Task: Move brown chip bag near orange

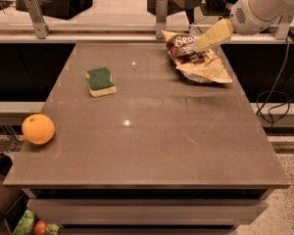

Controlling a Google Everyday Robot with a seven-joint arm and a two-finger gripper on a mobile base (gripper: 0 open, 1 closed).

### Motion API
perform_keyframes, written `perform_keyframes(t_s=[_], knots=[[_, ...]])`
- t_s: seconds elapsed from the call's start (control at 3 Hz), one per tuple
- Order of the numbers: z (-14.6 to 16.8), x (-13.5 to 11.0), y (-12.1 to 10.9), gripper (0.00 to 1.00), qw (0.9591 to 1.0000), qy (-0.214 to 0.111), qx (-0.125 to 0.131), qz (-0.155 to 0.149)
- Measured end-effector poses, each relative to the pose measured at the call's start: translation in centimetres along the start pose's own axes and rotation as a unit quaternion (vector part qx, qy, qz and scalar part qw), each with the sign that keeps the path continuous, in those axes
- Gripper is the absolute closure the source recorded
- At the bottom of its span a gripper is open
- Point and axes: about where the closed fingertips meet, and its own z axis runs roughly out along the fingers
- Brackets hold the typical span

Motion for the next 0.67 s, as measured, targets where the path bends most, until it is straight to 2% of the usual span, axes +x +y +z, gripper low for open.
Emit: perform_keyframes(t_s=[0.33, 0.67], knots=[[3.0, 0.0, -1.0, 0.00, 0.9998, -0.007, 0.005, 0.019], [5.7, -1.2, -0.9, 0.00, 0.9999, -0.009, -0.003, 0.009]])
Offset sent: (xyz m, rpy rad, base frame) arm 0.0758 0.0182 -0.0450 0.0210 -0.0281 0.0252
